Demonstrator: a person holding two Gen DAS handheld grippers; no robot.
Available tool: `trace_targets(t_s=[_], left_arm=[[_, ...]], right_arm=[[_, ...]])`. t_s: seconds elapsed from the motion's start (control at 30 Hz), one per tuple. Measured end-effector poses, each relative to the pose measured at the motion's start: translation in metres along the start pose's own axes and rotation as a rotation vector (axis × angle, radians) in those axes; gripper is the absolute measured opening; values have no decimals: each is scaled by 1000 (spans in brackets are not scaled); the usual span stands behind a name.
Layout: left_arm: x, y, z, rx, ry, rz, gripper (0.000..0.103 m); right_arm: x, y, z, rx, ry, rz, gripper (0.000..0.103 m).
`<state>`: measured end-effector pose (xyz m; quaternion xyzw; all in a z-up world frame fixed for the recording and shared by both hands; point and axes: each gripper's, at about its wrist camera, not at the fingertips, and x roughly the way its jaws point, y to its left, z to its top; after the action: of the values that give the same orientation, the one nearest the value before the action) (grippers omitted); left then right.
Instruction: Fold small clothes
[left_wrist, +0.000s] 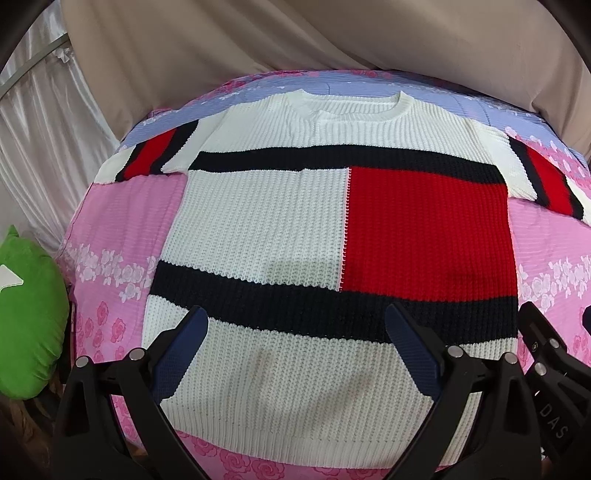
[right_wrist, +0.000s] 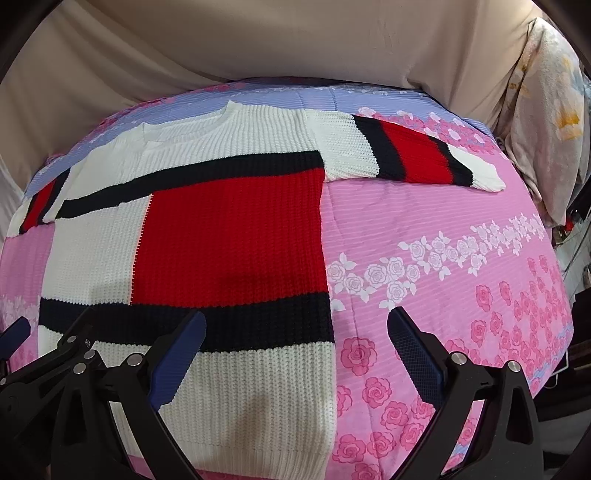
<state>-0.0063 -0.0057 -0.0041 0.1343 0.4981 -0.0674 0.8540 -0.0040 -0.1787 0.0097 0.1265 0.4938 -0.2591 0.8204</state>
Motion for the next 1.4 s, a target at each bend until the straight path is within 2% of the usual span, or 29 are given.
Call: trace_targets(t_s=[1.4], left_arm=[[5, 3, 2, -1, 8, 6, 94]], right_arm=[[7, 5, 3, -7, 16, 2, 98]])
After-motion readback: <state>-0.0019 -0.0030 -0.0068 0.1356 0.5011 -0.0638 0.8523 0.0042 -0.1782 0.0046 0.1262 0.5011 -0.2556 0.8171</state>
